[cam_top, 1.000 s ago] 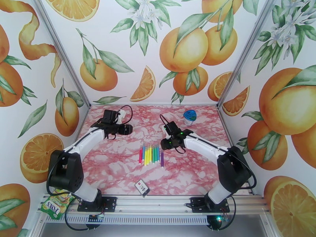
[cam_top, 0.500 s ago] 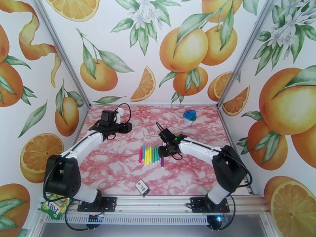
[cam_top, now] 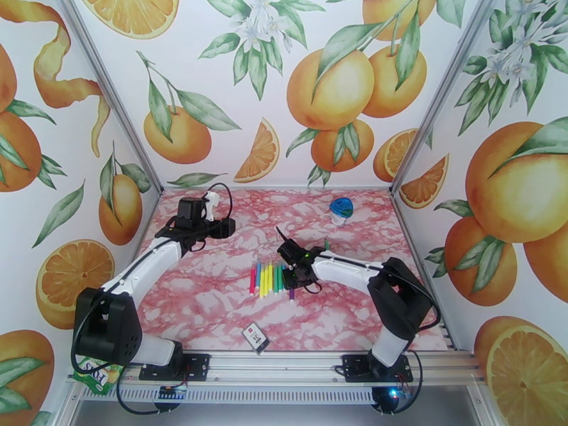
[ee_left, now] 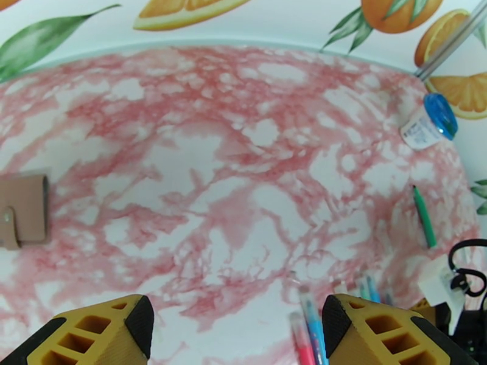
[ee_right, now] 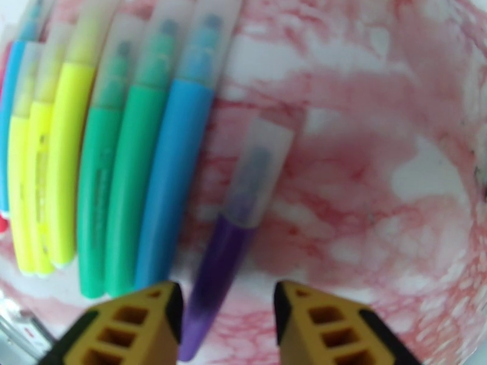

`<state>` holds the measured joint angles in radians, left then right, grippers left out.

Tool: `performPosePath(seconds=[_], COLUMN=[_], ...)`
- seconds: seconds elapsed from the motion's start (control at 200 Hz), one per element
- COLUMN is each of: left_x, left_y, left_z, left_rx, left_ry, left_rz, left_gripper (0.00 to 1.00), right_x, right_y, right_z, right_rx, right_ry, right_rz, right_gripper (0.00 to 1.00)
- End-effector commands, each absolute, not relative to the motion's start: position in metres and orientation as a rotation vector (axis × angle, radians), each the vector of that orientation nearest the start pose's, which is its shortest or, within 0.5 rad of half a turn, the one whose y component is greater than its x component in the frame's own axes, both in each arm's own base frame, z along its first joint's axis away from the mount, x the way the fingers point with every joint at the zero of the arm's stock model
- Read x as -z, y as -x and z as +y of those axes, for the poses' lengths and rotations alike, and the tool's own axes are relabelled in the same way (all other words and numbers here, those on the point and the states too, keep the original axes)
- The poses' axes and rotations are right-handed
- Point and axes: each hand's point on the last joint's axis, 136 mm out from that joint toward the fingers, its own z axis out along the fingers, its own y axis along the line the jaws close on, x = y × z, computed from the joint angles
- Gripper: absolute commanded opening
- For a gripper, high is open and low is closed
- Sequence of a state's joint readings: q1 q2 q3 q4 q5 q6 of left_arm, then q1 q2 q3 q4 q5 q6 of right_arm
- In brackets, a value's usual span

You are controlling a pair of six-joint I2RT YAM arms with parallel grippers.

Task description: Open the pen caps

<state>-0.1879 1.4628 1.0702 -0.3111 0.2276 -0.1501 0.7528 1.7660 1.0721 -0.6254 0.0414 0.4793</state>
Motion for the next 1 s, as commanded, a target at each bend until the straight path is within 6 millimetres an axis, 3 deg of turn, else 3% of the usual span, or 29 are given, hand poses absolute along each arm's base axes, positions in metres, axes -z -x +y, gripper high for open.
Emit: performPosePath(seconds=[0.0,0.185,0.455,0.56,0.996], left_x=[-0.195,-0.206,-0.206,-0.204,-0.198], left_y=[-0.411,-0.414,-0.416,-0.417,-0.417], left_z=[-0.115,-0.123,-0.125,-0.125,-0.125], left_rx=[0.439,0.496,0.508,0.511,0.510], left_ry=[-0.160,-0.164,-0.158,-0.158,-0.156], left_rz=[2.239,2.209,2.212,2.216,2.233], left_gripper=[0.77,0.77,0.78,0.78,0.78], right_x=[-0.014,-0.008,-0.001,-0.001,0.001], right_y=[-0.267,-0.267,-0.267,-0.269,-0.272], right_z=[0.234,0.232,0.227,0.226,0.222], right_rx=[-0.102,-0.086,-0.041,-0.028,0.017], right_ry=[0.349,0.327,0.309,0.305,0.300], right_rz=[2.888,2.897,2.904,2.897,2.888], right_gripper=[0.43,0.41,0.37,0.31,0.27])
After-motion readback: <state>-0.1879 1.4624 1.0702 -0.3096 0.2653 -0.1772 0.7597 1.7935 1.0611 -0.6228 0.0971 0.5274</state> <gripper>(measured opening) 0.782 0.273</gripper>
